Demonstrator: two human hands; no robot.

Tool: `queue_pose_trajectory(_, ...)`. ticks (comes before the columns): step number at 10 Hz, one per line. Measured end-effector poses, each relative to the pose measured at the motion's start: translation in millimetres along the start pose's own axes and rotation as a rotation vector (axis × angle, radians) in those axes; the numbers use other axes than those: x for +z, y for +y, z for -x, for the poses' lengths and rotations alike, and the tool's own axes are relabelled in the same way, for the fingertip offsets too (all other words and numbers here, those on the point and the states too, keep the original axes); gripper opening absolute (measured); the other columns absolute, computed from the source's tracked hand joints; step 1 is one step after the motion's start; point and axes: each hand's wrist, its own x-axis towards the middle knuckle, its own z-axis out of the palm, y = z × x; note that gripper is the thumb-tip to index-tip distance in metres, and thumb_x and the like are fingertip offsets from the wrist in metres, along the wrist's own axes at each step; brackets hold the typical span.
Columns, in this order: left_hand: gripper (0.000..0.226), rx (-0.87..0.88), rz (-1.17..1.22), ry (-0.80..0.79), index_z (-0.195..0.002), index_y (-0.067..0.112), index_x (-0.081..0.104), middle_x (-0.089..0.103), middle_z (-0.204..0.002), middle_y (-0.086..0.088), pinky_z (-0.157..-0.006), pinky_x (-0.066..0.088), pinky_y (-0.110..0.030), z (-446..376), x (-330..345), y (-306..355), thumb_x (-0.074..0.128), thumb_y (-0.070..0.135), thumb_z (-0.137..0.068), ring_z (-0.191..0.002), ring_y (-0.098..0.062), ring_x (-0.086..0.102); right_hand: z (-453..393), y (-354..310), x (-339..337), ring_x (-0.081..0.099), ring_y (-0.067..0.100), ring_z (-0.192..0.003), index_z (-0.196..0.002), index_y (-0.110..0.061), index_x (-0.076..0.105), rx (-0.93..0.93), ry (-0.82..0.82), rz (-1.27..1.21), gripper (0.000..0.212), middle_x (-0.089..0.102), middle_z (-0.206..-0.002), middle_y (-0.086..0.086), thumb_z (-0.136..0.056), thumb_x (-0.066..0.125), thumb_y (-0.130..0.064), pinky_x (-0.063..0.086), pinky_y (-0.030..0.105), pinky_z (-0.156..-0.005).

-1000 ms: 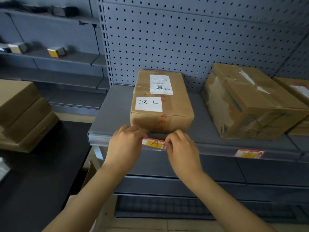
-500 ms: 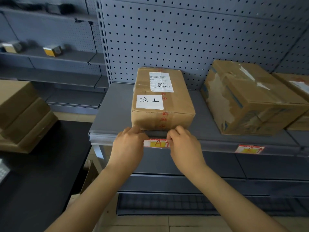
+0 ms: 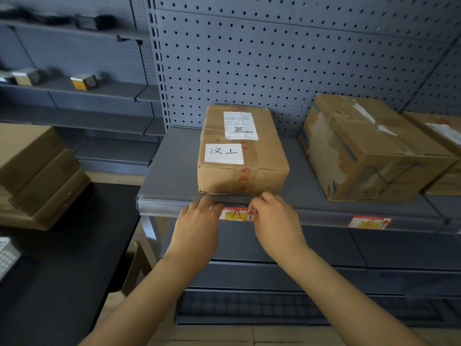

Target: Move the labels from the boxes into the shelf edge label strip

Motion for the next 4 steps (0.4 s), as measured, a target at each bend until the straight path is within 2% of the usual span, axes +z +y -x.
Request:
queue_pose_trajectory(1,0.071,0.017,-0.054,-0.07,-0.142,0.018,0.024,0.03,-0.142,-0.006,-0.101,0.038,-0.034,9,0,4,0.063,0.013,-0.083,-0.12,-0.025,0.042,8,-5,-1,0.052,0.025,-0.099,-0.106,-0.013,0.063,0.017,-0.029,0.024,0.029,0.056,-0.108,0.005,-0.083,0.056,0.001,0.044,0.034,-0.072)
queue_pose_trajectory(3,0.077,0.019,-0.028,-0.123,-0.144,0.022,0.019,0.017,-0.148,-0.007,-0.105,0.037,-0.036,18,2,8,0.066,0.015,-0.082,-0.129,-0.026,0.036,23,-4,-5,0.053,0.024,-0.103,-0.119,-0.018,0.058,0.091,0.007,-0.04,0.036,0.056,-0.115,0.004,-0.085,0.058,-0.005,0.044,0.033,-0.08)
queue_pose_trajectory(4,0.081,-0.013,-0.03,-0.167,-0.145,0.023,0.014,0.014,-0.15,-0.008,-0.104,0.038,-0.036,29,-5,12,0.065,0.017,-0.082,-0.13,-0.028,0.035,38,3,-22,0.056,0.019,-0.099,-0.109,-0.019,0.064,0.166,0.13,-0.192,0.024,0.06,-0.109,0.0,-0.088,0.057,-0.01,0.047,0.031,-0.076)
